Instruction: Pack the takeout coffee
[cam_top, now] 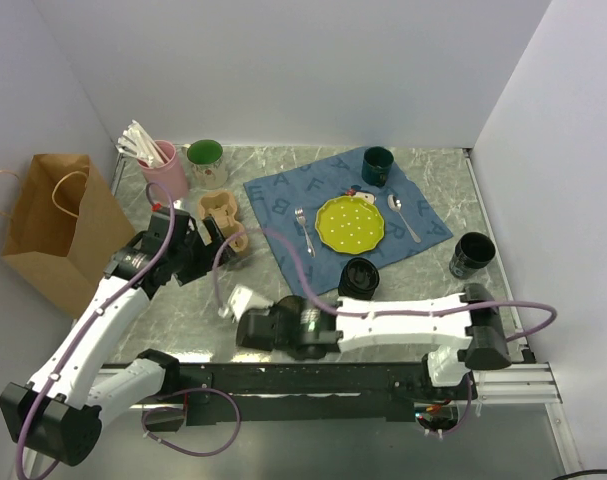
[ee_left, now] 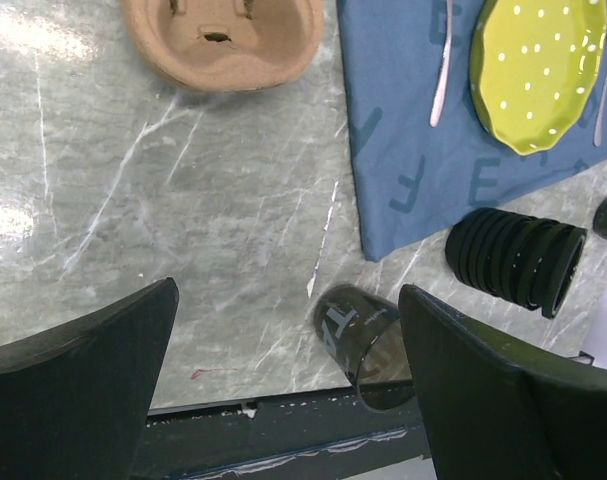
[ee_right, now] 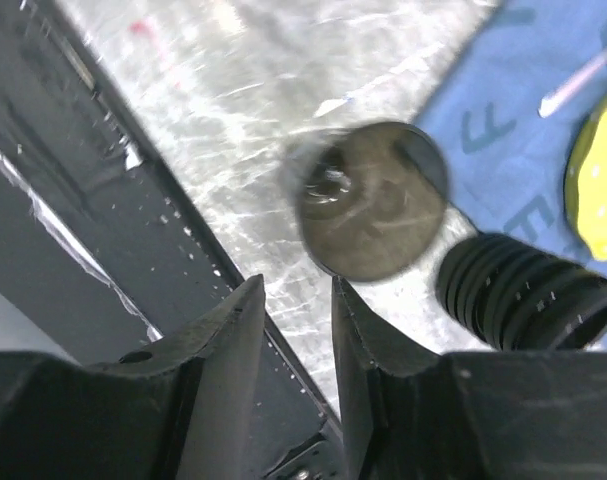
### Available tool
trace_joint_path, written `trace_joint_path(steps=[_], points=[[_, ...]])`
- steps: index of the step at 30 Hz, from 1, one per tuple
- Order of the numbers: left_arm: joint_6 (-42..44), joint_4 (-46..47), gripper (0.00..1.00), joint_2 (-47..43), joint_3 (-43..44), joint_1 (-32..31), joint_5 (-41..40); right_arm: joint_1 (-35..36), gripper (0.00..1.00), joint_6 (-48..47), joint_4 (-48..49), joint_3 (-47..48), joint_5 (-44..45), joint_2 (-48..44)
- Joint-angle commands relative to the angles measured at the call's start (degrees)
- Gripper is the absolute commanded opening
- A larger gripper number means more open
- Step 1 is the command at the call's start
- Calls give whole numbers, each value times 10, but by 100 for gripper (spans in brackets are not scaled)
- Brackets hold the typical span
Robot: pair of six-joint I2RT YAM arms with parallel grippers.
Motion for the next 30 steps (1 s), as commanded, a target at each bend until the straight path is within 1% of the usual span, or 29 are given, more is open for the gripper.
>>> trace_joint_path(steps=[1, 2, 3, 4, 5, 6, 8, 9, 10, 12, 14, 16, 23, 30], points=[[3, 13, 99, -21, 1, 2, 19, -79, 41, 82, -47, 36, -12, -57], [3, 10, 99, -22, 2, 2, 20, -116, 41, 98, -74, 45, -9, -61], [4, 9, 99, -23, 2, 2, 25, -138, 42, 129, -89, 49, -7, -67], [9, 10, 99, -27, 4, 2, 39, -159, 42, 141, -102, 53, -7, -71], [11, 14, 99, -28, 2, 2, 47, -198, 43, 152, -129, 55, -11, -73], [13, 16, 99, -29, 2, 2, 56, -214, 43, 167, -140, 55, -10, -75], [17, 24, 99, -32, -1, 2, 81, -247, 43, 171, -154, 40, -13, -78], [19, 35, 99, -32, -3, 2, 91, -275, 43, 171, -165, 34, -12, -77], [21, 41, 99, -34, -7, 1, 115, -289, 43, 171, -167, 28, -11, -78], [24, 55, 99, -34, -10, 1, 136, -324, 43, 158, -160, 9, -25, -82], [25, 60, 99, -32, -11, 0, 156, -339, 43, 143, -143, -14, -42, -91], [26, 60, 99, -29, -8, 0, 159, -354, 44, 128, -118, -28, -74, -96], [38, 52, 99, -17, 9, -1, 151, -387, 46, 103, -87, -68, -100, -99], [41, 54, 99, -11, 7, -1, 154, -403, 46, 81, -74, -74, -112, -82]])
